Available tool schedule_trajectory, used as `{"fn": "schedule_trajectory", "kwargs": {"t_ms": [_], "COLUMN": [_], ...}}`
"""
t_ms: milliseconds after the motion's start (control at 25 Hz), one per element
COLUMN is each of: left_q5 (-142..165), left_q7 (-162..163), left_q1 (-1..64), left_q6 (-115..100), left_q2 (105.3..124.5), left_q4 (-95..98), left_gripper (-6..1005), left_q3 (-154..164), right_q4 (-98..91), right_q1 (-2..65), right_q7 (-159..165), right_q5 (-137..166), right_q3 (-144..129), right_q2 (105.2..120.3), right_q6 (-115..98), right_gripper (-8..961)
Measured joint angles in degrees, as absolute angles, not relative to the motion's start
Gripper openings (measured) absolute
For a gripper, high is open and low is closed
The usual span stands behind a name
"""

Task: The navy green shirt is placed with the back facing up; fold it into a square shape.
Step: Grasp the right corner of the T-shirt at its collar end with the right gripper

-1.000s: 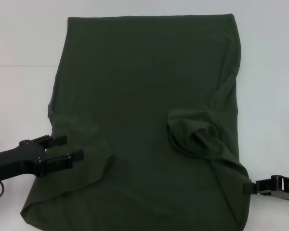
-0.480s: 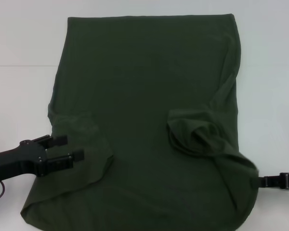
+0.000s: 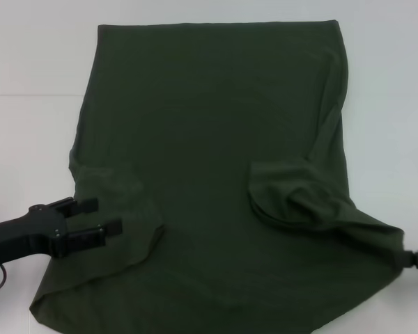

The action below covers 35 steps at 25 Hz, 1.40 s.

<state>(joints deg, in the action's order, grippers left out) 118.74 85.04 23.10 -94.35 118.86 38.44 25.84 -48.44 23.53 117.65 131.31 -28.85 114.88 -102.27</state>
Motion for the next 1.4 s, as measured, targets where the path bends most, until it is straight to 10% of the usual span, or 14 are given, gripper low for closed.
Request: {"fn": "schedule_trajectory", "kwargs": {"t_ms": [400, 960, 1400], "left_q5": [118.74, 125.86, 142.90], "left_q7": [91.28, 134.57, 147.98], "left_q1": [22.33, 21.96, 23.53], "left_q6": [-96.22, -106.95, -105.76], "left_q2": [118.34, 110.58, 111.73], "left_q4": [38.43, 44.21, 48.69], "left_gripper": [888, 887, 888], "left_q3": [25.85, 25.56, 26.67], "right_q4": [-48.46, -48.25, -48.25], "right_q1": [19.32, 19.24, 20.08], "right_q7": [115.19, 112.15, 112.15], "right_q5": [131.48, 131.55, 131.58], "right_q3": [-28.62, -29.11, -29.70], "right_q2": [115.20, 115.16, 115.04], "right_q6": [-102.64, -102.87, -102.56], "right_gripper": [21, 20, 21]}}
